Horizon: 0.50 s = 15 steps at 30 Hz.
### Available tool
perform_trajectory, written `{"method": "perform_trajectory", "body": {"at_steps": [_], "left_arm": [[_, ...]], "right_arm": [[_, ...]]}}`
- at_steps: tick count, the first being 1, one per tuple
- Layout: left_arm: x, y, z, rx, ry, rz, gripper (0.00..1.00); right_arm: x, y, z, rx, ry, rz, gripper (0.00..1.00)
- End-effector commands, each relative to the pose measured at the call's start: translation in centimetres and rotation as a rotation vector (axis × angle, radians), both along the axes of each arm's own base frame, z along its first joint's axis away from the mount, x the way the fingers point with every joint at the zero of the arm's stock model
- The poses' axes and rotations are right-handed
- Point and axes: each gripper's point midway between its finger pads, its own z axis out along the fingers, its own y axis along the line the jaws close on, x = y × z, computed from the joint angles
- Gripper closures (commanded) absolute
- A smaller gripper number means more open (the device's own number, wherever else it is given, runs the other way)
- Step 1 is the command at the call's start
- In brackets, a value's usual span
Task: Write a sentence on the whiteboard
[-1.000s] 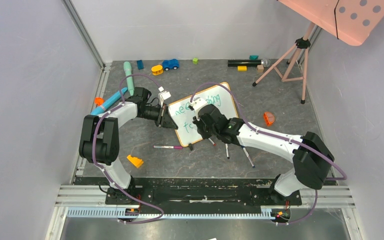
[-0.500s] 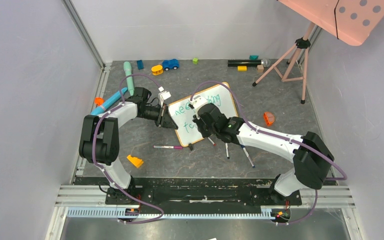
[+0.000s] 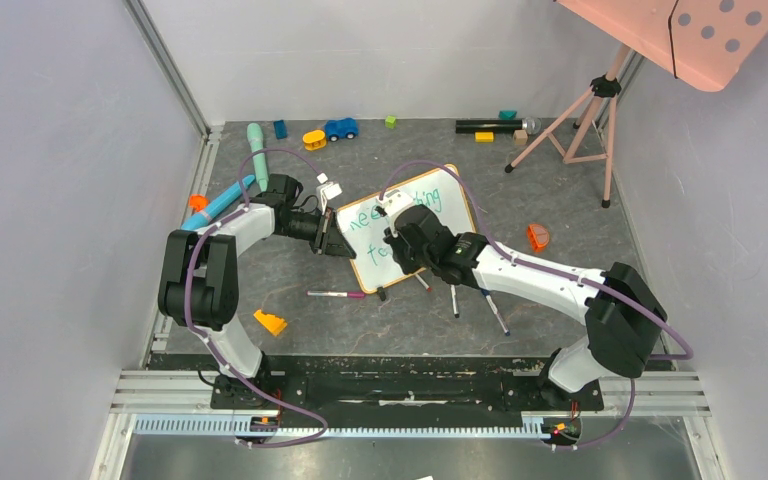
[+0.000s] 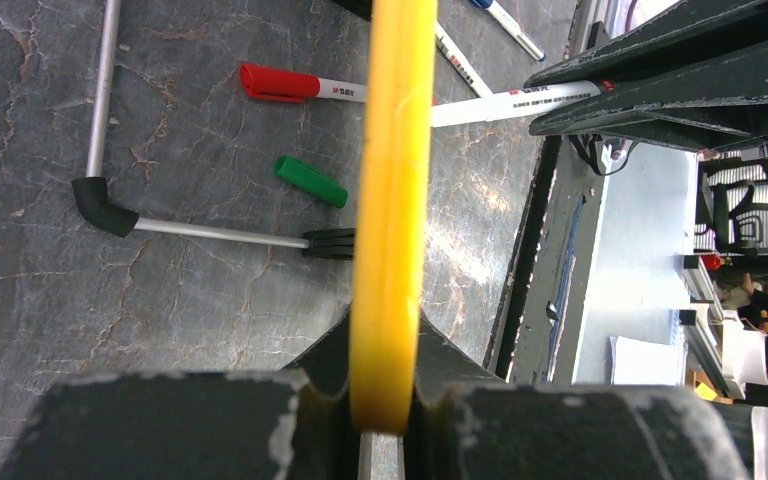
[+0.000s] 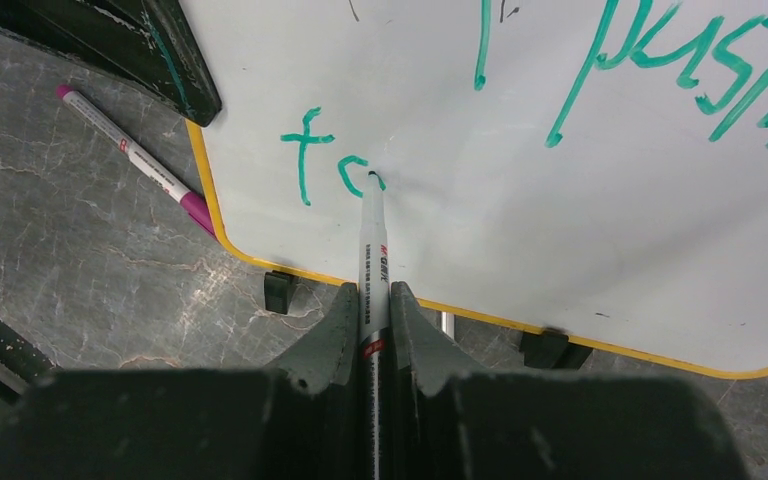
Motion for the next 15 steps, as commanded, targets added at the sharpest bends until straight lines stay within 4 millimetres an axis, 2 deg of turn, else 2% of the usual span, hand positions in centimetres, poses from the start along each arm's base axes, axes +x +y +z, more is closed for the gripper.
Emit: {"method": "perform_trajectory", "body": {"at_steps": [1, 10, 15], "left_arm": [[-3.1, 0.4, -3.3, 0.130, 0.057, -0.057, 0.98], [-3.1, 0.3, -3.3, 0.130, 0.058, -0.058, 0.98], [-3.1, 0.3, -3.3, 0.131, 0.055, -0.058, 0.98]], "right_arm": [[2.1, 1.3, 2.1, 0.068, -0.068, -0.022, 1.00], [2.0, 1.8, 2.4, 0.088, -0.069, -0.002, 1.00], [1.7, 1.1, 3.6, 0.110, -0.094, -0.012, 1.00]]}}
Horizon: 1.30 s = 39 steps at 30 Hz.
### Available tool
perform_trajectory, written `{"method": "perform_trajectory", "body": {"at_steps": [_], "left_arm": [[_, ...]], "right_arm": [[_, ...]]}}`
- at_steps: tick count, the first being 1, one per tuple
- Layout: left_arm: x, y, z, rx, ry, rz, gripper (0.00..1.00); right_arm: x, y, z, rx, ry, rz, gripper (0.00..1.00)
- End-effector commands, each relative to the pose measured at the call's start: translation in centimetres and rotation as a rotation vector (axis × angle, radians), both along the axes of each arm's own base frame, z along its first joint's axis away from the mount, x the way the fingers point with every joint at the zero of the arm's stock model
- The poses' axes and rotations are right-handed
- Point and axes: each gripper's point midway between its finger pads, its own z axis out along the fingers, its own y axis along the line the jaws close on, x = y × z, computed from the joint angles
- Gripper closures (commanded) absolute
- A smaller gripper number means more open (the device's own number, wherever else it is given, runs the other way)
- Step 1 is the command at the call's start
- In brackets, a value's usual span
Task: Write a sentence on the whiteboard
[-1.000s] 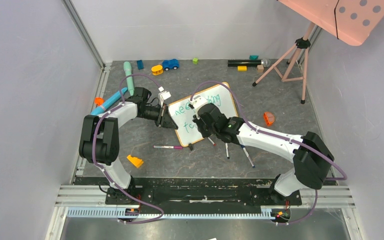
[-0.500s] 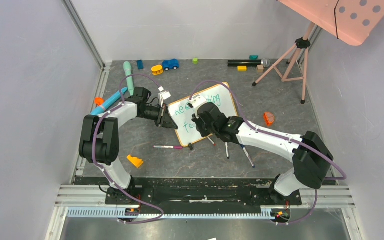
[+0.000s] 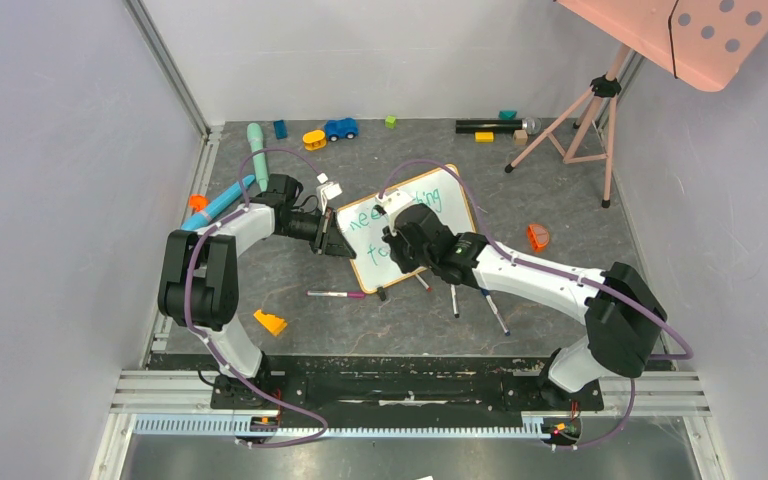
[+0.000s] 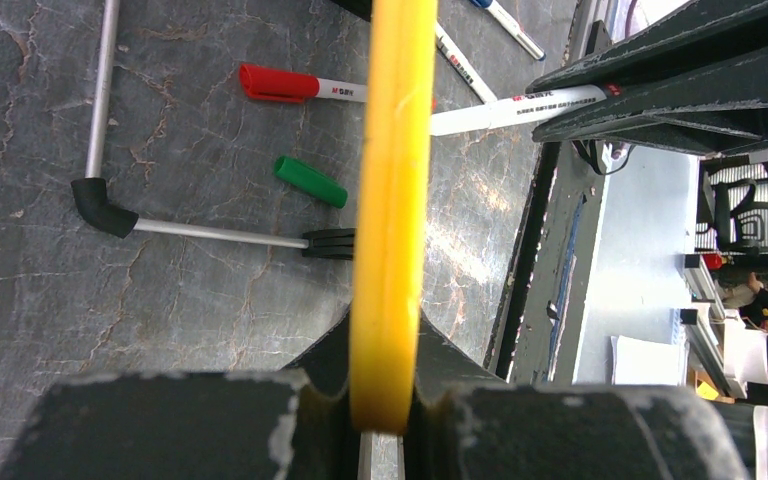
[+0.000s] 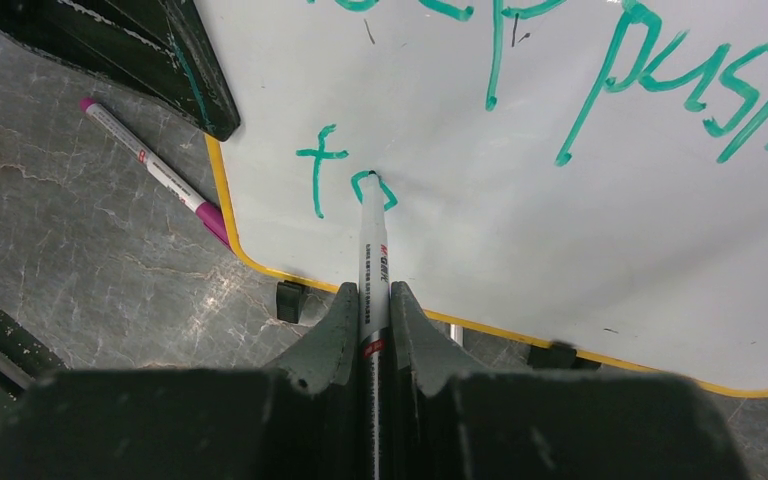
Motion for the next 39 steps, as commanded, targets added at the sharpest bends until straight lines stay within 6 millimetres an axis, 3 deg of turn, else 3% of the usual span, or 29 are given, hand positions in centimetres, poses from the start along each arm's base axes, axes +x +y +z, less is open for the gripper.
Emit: {"method": "perform_trajectory", "body": {"at_steps": [1, 7, 23, 39], "left_arm": [[-3.1, 0.4, -3.3, 0.131, 0.056, -0.057, 0.98], [-3.1, 0.4, -3.4, 0.132, 0.059, -0.057, 0.98], [-3.1, 0.3, -3.3, 0.131, 0.057, -0.059, 0.98], [-3.2, 0.3, -3.4, 0.131, 0.058, -0.061, 0.98]], "right_arm": [[1.5, 0.3, 3.6, 0.085, -0.095, -0.030, 1.00], [1.4, -0.9, 4.6, 0.103, -0.134, -0.060, 1.00], [1.4, -0.9, 2.0, 0.058, -0.071, -0.055, 1.00], [0.8, -0.7, 0.7, 0.052, -0.032, -0.030, 1.00]]}}
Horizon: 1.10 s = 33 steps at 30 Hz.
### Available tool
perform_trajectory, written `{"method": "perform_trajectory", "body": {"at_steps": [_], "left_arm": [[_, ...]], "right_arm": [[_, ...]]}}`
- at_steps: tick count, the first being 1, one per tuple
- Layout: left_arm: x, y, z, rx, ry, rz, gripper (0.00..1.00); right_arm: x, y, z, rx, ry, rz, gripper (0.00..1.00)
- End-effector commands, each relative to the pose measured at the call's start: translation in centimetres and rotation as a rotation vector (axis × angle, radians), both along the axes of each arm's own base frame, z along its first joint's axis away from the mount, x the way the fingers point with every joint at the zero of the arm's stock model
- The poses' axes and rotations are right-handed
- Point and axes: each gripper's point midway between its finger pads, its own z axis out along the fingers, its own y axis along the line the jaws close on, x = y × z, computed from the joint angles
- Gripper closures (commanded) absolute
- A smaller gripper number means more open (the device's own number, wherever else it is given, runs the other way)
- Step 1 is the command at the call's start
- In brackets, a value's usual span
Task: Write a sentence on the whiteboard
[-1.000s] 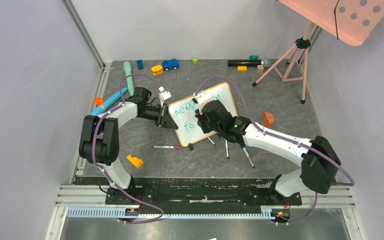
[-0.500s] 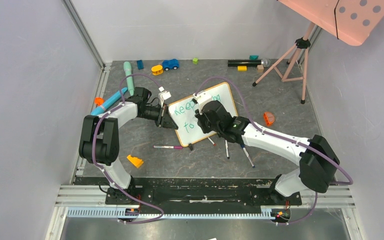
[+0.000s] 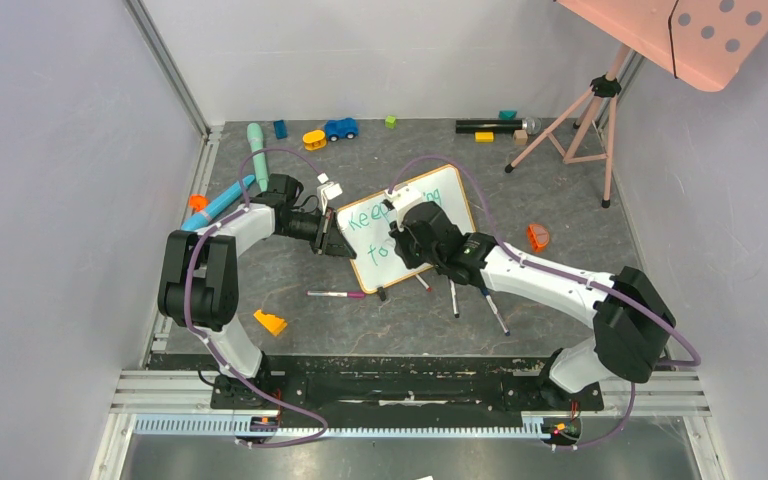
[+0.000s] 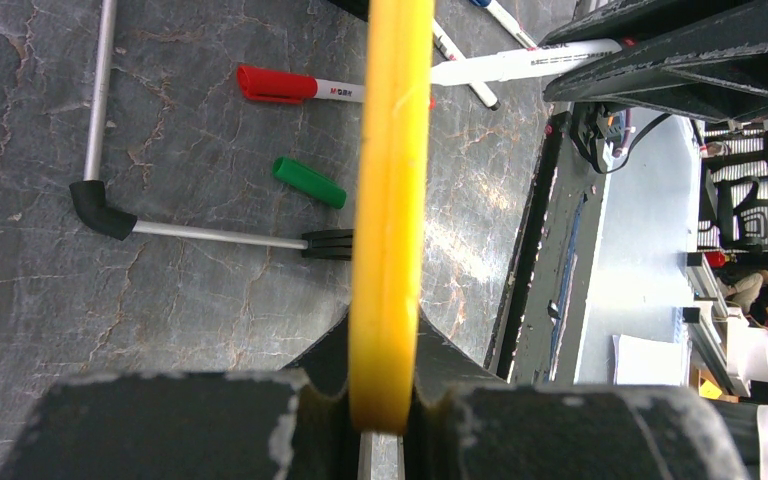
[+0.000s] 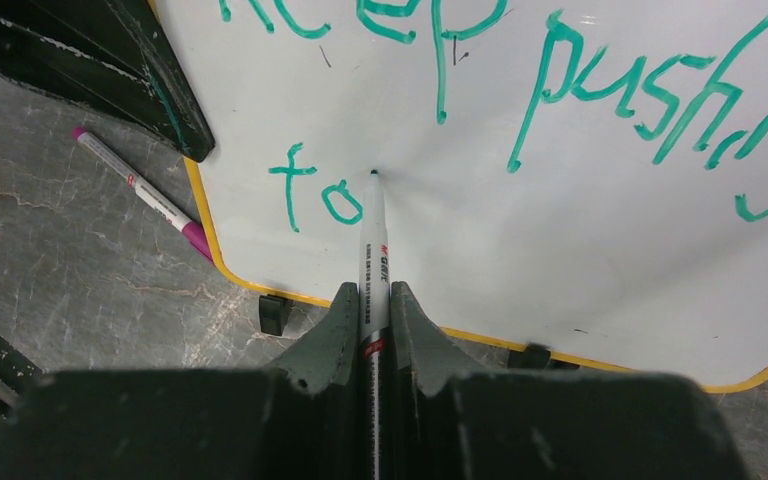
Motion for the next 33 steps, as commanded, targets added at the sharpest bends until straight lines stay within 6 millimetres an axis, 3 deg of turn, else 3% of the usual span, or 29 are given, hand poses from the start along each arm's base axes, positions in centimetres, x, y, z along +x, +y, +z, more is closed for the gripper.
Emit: {"method": "perform_trajectory", "body": {"at_steps": [1, 19, 33], "left_arm": [[-3.1, 0.3, -3.4, 0.131, 0.065, -0.055, 0.98], [-3.2, 0.3, -3.3, 0.131, 0.061, -0.057, 0.98], [-3.1, 0.2, -3.3, 0.132, 0.060, -0.058, 0.98]], "right_arm": [[-0.1, 0.2, -0.4, 0.015, 0.008, 0.004, 1.00], [0.6, -0.1, -0.6, -0.012, 0.008, -0.032, 1.00], [1.9, -0.8, 0.4, -0.013, -0.015, -0.089, 1.00]]}}
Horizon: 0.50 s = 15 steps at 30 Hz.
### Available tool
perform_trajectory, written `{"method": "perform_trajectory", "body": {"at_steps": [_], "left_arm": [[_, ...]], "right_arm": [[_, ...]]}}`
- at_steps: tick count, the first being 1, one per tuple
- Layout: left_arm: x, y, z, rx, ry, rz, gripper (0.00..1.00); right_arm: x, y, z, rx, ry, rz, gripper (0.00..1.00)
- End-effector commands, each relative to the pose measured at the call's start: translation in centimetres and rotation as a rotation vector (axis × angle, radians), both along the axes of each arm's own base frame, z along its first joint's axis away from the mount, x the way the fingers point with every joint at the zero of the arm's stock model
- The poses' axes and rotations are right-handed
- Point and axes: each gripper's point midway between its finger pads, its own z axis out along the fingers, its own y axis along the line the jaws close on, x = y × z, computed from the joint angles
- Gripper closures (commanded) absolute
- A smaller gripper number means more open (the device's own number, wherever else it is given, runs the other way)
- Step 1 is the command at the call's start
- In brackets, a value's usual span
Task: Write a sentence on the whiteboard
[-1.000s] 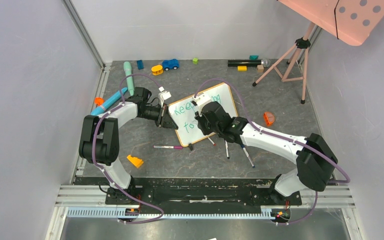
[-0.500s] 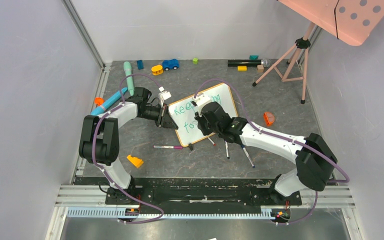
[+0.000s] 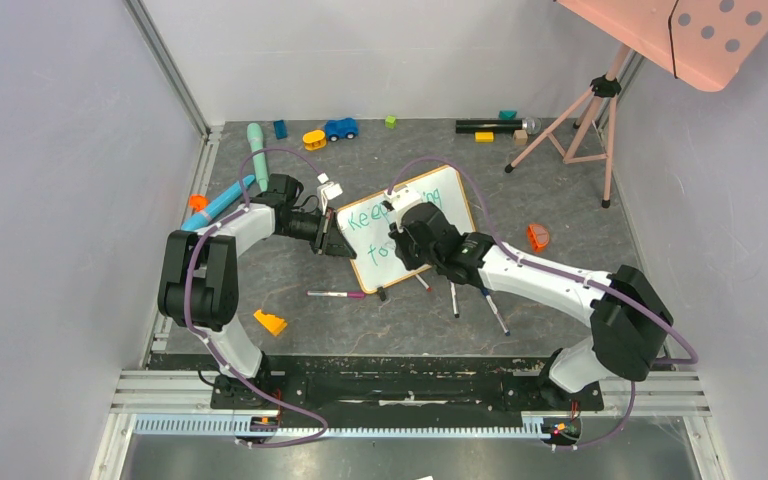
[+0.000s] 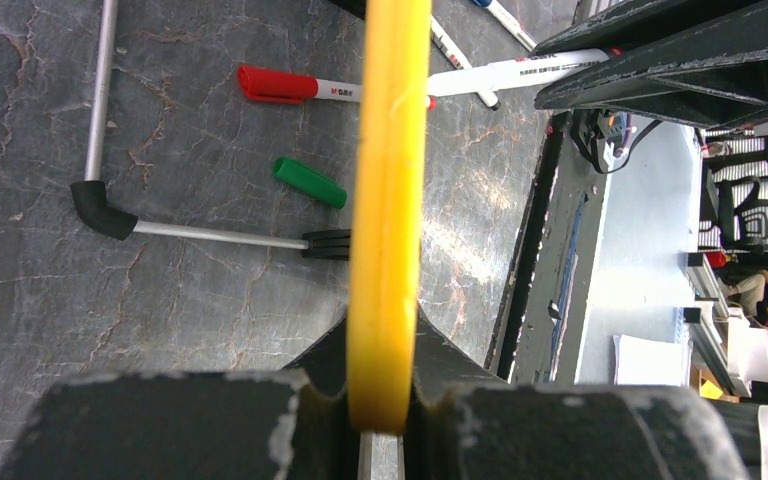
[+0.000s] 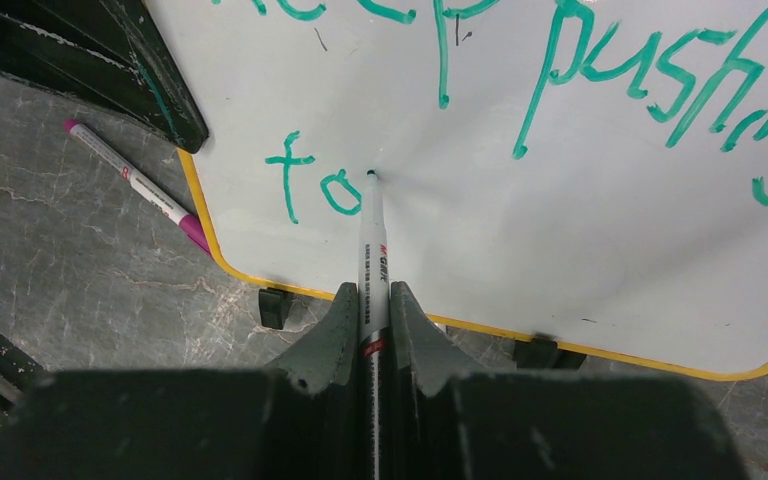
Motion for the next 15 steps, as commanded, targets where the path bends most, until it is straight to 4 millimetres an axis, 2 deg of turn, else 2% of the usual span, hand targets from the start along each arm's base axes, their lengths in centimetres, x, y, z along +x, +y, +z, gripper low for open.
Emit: {"method": "perform_trajectory", "body": {"at_steps": [1, 15], "left_arm": [[-3.12, 0.27, -3.26, 0.132, 0.061, -0.057, 0.98], [-3.18, 0.35, -3.31, 0.138, 0.059, -0.055, 0.98]], "right_arm": [[2.05, -0.62, 1.09, -0.004, -0.040, -0.073, 1.00], [2.51, -0.87, 1.32, 0.002, -0.043, -0.078, 1.00]]}}
